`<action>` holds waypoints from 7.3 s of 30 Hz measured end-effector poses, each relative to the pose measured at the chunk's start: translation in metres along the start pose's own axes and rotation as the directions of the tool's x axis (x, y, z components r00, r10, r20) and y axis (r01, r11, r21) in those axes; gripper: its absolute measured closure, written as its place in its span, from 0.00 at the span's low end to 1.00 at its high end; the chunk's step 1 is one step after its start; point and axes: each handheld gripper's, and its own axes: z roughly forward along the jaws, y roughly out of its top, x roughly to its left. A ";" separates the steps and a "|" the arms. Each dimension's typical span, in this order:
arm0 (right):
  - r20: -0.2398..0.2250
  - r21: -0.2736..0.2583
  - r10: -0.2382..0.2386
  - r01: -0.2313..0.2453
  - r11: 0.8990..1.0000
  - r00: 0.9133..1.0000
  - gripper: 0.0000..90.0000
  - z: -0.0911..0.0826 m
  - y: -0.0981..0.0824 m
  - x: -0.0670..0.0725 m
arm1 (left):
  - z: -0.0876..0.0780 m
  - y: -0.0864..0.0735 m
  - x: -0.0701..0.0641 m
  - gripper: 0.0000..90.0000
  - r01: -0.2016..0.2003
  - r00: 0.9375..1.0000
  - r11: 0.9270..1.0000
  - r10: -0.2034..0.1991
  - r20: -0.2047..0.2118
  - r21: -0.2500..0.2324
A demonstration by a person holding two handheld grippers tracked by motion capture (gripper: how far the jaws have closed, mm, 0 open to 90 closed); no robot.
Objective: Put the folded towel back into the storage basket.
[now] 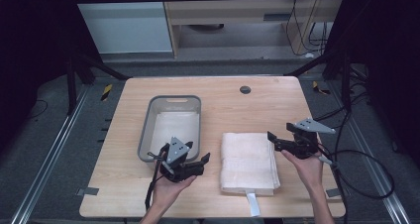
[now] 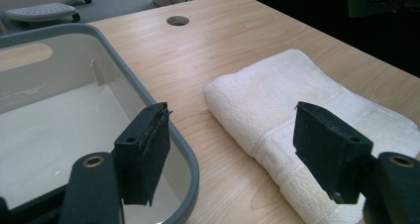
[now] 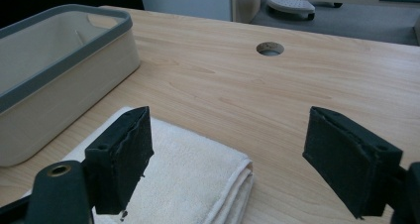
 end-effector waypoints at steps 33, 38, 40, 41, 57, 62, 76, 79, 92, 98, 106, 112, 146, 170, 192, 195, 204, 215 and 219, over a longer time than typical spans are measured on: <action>-0.008 0.131 0.010 -0.009 0.991 1.000 0.27 0.028 -0.026 -0.001 | 0.047 -0.030 -0.042 0.35 -0.012 0.996 0.989 0.000 0.087 0.146; -0.010 0.157 -0.013 0.014 0.987 1.000 0.27 0.034 -0.030 0.001 | 0.056 -0.036 -0.045 0.34 -0.024 0.997 0.987 0.011 0.079 0.158; -0.009 0.174 -0.013 0.014 0.985 1.000 0.27 0.037 -0.032 0.002 | 0.058 -0.038 -0.047 0.33 -0.005 0.997 0.984 -0.007 0.072 0.177; -0.011 0.180 -0.010 0.012 0.984 1.000 0.27 0.038 -0.033 0.002 | 0.060 -0.039 -0.047 0.33 -0.004 0.997 0.983 -0.009 0.073 0.182; -0.017 0.229 0.033 -0.029 0.973 0.999 0.27 0.052 -0.047 -0.003 | 0.078 -0.048 -0.049 0.26 0.033 0.996 0.976 -0.051 0.078 0.213; -0.027 0.250 0.046 -0.038 0.967 0.999 0.26 0.057 -0.051 -0.003 | 0.084 -0.050 -0.049 0.24 0.055 0.994 0.972 -0.076 0.083 0.231; -0.044 0.295 0.093 -0.076 0.952 0.995 0.28 0.068 -0.057 -0.004 | 0.095 -0.053 -0.048 0.24 0.107 0.983 0.957 -0.143 0.116 0.270; -0.048 0.298 0.099 -0.081 0.951 0.994 0.29 0.069 -0.057 -0.004 | 0.096 -0.054 -0.050 0.24 0.108 0.982 0.956 -0.146 0.123 0.273; -0.094 0.319 0.172 -0.134 0.938 0.981 0.43 0.072 -0.059 -0.005 | 0.100 -0.050 -0.054 0.31 0.123 0.971 0.940 -0.181 0.159 0.319; -0.110 0.331 0.193 -0.148 0.932 0.975 0.52 0.071 -0.058 -0.006 | 0.099 -0.050 -0.052 0.42 0.140 0.960 0.932 -0.210 0.186 0.333; -0.135 0.342 0.221 -0.164 0.925 0.966 0.65 0.070 -0.057 -0.006 | 0.097 -0.049 -0.051 0.59 0.148 0.954 0.932 -0.222 0.200 0.331; -0.138 0.338 0.226 -0.168 0.926 0.964 0.70 0.069 -0.056 -0.006 | 0.095 -0.049 -0.052 0.68 0.156 0.953 0.937 -0.226 0.201 0.313; -0.175 0.133 0.199 -0.177 0.975 0.964 0.74 0.016 -0.017 0.007 | 0.059 -0.013 -0.048 0.75 0.123 0.957 0.970 -0.172 0.236 0.208; -0.178 0.005 0.138 -0.139 0.990 0.974 0.74 0.008 0.011 0.025 | 0.034 0.012 -0.035 0.75 0.089 0.971 0.989 -0.112 0.210 0.117; -0.195 -0.065 0.113 -0.128 0.990 0.974 0.74 0.013 0.044 0.047 | 0.010 0.028 -0.014 0.75 0.093 0.979 0.995 -0.099 0.177 0.042; -0.193 -0.072 0.111 -0.126 0.989 0.975 0.74 0.013 0.049 0.050 | 0.007 0.032 -0.012 0.75 0.089 0.981 0.996 -0.093 0.169 0.031; -0.199 -0.088 0.105 -0.124 0.988 0.974 0.74 0.015 0.058 0.054 | 0.001 0.039 -0.007 0.75 0.089 0.983 0.996 -0.091 0.157 0.015; -0.208 -0.097 0.102 -0.125 0.987 0.973 0.74 0.020 0.066 0.061 | -0.006 0.042 0.001 0.75 0.081 0.987 0.997 -0.080 0.139 0.000; -0.214 -0.105 0.095 -0.119 0.987 0.972 0.74 0.022 0.071 0.065 | -0.011 0.043 0.005 0.75 0.081 0.988 0.997 -0.079 0.132 -0.011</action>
